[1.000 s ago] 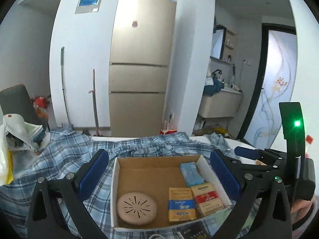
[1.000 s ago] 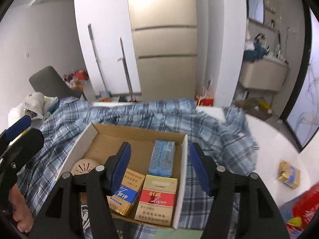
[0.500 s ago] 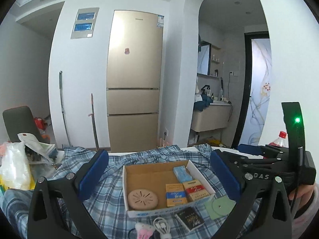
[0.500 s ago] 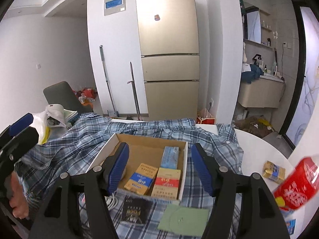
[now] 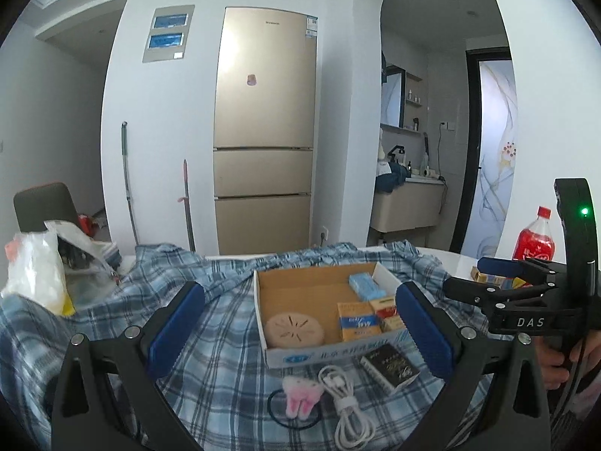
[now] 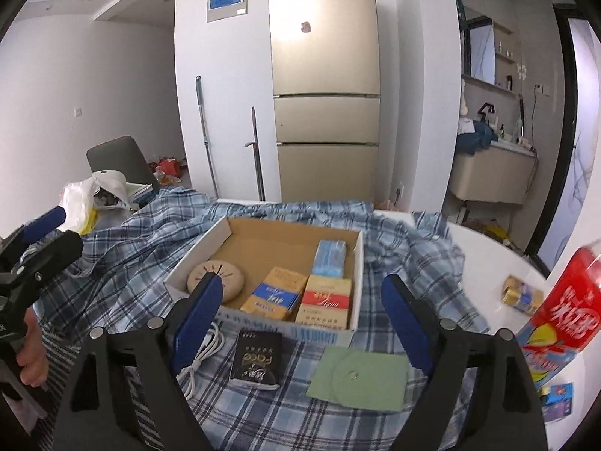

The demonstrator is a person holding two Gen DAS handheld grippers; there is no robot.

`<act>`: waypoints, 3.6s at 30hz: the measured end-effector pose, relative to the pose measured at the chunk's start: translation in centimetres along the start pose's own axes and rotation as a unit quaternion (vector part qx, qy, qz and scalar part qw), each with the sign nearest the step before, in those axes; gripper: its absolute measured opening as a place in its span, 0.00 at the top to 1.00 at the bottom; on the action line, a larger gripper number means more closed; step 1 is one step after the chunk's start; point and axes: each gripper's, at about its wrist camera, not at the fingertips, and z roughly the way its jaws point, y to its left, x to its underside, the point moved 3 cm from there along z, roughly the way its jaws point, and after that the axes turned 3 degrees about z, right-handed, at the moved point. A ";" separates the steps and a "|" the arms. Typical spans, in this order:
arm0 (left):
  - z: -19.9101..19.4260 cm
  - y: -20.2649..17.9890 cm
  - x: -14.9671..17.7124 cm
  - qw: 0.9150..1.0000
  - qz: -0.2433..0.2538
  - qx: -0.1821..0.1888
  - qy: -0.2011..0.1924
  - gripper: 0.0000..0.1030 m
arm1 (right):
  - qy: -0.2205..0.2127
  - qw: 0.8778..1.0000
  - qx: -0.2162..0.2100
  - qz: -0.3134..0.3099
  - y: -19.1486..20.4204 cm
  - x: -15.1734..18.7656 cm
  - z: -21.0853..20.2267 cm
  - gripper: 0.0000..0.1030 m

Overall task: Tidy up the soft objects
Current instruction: 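Withdraw both tools from the box, then grasp the black Face tissue pack with the right tool and lift it, then grasp the white coiled cable with the left tool and lift it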

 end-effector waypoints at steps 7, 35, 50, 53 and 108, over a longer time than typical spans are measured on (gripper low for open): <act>1.4 0.8 2.7 0.999 -0.006 0.018 0.032 0.00 | 0.052 0.998 0.017 -0.029 0.8 2.9 2.2 0.14; 5.0 1.9 4.9 0.991 -0.045 0.027 0.121 0.00 | 0.121 0.991 0.046 -0.025 4.1 4.1 7.1 0.14; 5.7 1.6 5.4 0.988 -0.035 0.025 0.148 0.00 | 0.183 0.982 0.033 -0.007 3.7 7.1 10.3 0.37; 5.8 1.7 5.4 0.988 -0.036 0.017 0.149 0.00 | 0.206 0.978 0.033 -0.006 3.7 7.7 11.0 0.53; 4.9 -1.7 5.0 0.981 0.029 0.073 0.176 0.26 | 0.074 0.997 0.022 -0.020 -0.1 4.7 5.1 0.56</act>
